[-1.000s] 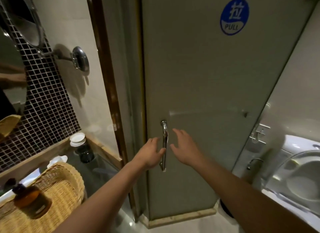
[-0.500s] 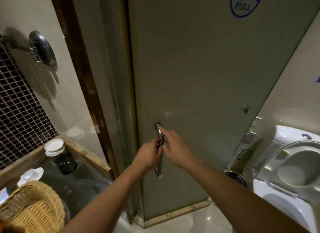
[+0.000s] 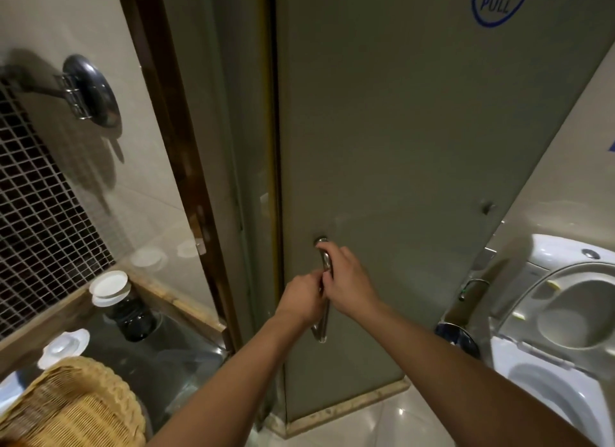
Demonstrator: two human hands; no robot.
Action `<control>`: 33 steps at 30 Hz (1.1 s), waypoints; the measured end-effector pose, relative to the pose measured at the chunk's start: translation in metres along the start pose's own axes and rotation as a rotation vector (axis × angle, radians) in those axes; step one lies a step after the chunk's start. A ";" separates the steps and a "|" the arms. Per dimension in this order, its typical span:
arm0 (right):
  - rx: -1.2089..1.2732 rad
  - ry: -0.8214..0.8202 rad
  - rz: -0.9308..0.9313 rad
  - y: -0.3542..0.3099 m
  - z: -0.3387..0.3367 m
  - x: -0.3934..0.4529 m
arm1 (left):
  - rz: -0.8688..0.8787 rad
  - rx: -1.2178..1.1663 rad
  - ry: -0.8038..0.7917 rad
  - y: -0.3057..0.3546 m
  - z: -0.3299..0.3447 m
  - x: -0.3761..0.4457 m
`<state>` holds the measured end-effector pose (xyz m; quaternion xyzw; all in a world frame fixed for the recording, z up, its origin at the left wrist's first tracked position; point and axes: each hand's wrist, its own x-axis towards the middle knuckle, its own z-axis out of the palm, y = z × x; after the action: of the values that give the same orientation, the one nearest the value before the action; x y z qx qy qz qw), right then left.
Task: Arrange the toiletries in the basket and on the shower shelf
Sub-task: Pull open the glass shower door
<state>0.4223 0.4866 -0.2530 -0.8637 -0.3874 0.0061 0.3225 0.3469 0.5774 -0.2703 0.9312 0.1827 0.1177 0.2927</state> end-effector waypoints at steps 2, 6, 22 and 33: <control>0.000 0.000 0.010 -0.002 -0.001 0.000 | -0.002 -0.029 0.004 0.001 0.001 -0.004; -0.009 0.010 0.012 -0.001 -0.002 -0.010 | -0.009 -0.068 -0.032 0.006 0.004 -0.016; 0.032 0.060 0.007 0.029 -0.043 -0.105 | 0.093 0.293 0.338 0.041 -0.003 -0.107; 0.073 0.016 0.102 0.058 -0.094 -0.192 | -0.125 -0.185 0.214 0.096 0.002 -0.171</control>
<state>0.3511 0.2768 -0.2571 -0.8701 -0.3396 0.0295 0.3560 0.2191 0.4337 -0.2348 0.8691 0.2588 0.2142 0.3631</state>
